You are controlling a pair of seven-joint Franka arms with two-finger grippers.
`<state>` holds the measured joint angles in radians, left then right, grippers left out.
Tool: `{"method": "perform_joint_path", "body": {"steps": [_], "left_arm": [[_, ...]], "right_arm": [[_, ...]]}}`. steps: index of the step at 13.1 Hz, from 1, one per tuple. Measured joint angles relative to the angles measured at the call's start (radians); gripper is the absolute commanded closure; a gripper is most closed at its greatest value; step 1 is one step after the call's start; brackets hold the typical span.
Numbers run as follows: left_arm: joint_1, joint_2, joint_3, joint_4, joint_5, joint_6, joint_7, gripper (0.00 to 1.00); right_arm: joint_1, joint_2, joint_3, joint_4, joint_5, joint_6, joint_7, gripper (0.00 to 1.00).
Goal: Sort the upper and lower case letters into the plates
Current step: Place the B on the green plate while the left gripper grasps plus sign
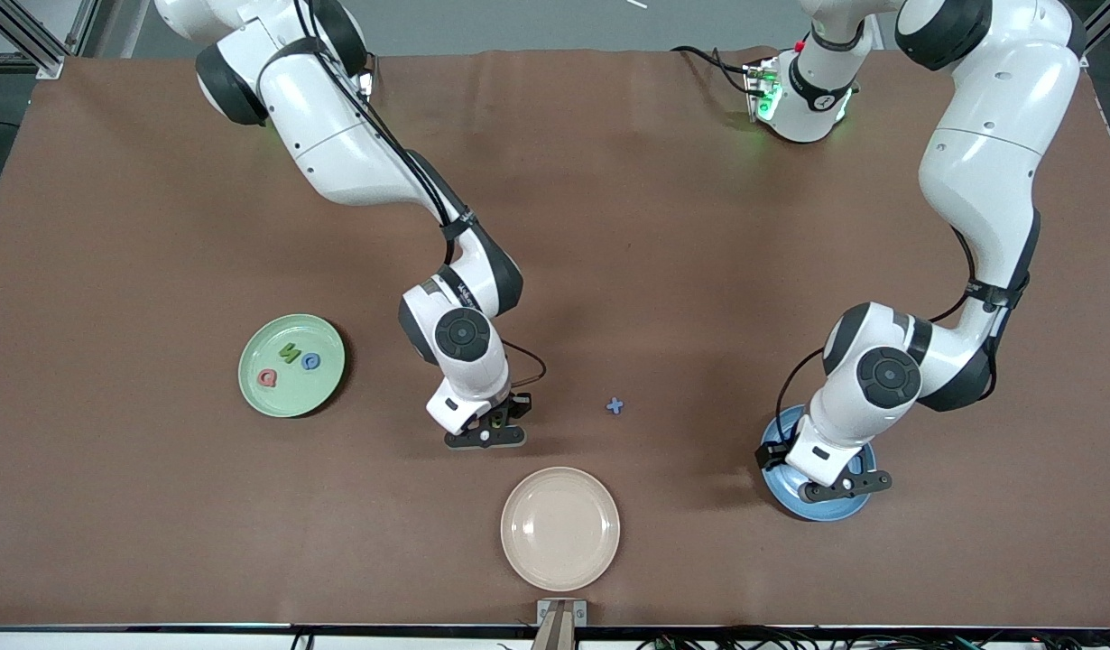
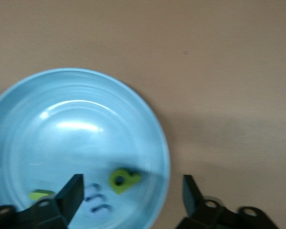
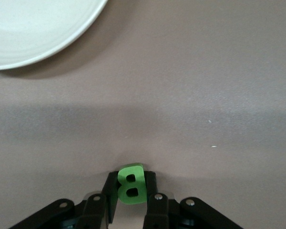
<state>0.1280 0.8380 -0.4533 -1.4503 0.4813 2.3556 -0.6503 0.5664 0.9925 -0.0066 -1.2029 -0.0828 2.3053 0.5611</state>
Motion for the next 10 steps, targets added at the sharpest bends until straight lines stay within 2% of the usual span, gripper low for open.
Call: {"method": "perform_joint_path", "body": {"steps": [3, 5, 7, 10], "left_arm": [[-0.038, 0.000, -0.056, -0.001, -0.011, -0.005, -0.159, 0.00], [-0.111, 0.001, -0.062, -0.003, -0.011, -0.008, -0.303, 0.01], [-0.191, 0.006, -0.058, -0.006, -0.011, -0.012, -0.426, 0.07], [-0.285, 0.025, -0.019, -0.002, -0.013, -0.012, -0.614, 0.14]], "right_arm": [[-0.045, -0.026, -0.014, 0.000, 0.001, -0.112, -0.060, 1.00], [-0.121, -0.093, -0.015, -0.019, 0.017, -0.205, -0.169, 1.00], [-0.215, -0.198, -0.014, -0.107, 0.052, -0.234, -0.307, 1.00], [-0.373, -0.352, -0.013, -0.328, 0.091, -0.185, -0.577, 1.00]]}}
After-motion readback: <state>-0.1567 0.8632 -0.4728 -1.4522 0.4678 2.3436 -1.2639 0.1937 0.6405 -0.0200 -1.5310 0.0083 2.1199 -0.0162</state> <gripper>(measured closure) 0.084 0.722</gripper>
